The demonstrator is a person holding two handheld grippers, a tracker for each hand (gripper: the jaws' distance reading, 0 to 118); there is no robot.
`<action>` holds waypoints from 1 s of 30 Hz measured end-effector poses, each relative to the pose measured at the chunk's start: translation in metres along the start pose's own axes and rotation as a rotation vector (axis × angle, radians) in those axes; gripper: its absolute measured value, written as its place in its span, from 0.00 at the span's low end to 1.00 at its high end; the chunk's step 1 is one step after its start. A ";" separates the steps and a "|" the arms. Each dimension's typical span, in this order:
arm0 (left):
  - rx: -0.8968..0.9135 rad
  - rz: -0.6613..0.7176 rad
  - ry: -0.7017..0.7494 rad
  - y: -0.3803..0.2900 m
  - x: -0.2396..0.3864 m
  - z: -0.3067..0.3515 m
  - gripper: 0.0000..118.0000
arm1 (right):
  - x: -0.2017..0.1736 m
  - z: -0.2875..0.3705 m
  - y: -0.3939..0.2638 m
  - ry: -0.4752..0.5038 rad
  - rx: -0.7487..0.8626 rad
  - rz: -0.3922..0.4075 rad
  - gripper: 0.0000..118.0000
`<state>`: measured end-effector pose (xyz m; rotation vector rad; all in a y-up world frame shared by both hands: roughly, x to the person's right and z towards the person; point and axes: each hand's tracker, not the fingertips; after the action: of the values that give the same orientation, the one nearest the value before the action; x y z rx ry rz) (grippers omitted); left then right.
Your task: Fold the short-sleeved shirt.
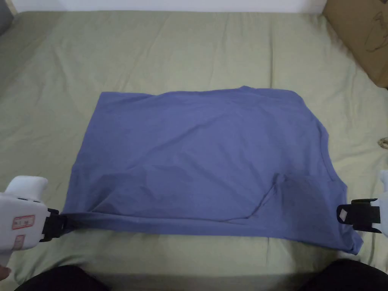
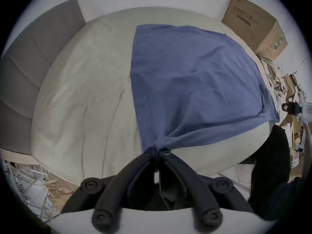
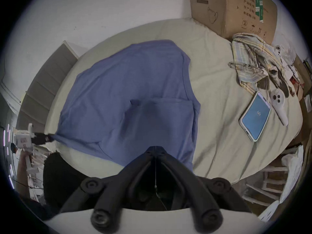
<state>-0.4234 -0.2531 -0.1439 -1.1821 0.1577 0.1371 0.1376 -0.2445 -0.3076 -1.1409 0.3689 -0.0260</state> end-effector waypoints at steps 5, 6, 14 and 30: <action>0.041 0.003 0.015 -0.004 0.001 0.014 0.03 | 0.010 -0.029 -0.007 -0.118 -0.116 0.056 0.91; 0.048 0.012 0.009 -0.005 0.000 0.016 0.03 | 0.013 -0.035 -0.007 -0.150 -0.141 0.045 0.91; 0.038 0.031 0.010 -0.007 0.001 0.012 0.03 | 0.020 -0.050 -0.013 -0.132 -0.259 0.045 0.49; 0.152 0.082 0.010 0.051 -0.011 0.031 0.03 | 0.024 0.016 0.080 0.058 -0.045 -0.073 0.08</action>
<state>-0.4427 -0.2059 -0.1767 -1.0254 0.2219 0.1881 0.1517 -0.2011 -0.3795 -1.2001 0.3805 -0.1159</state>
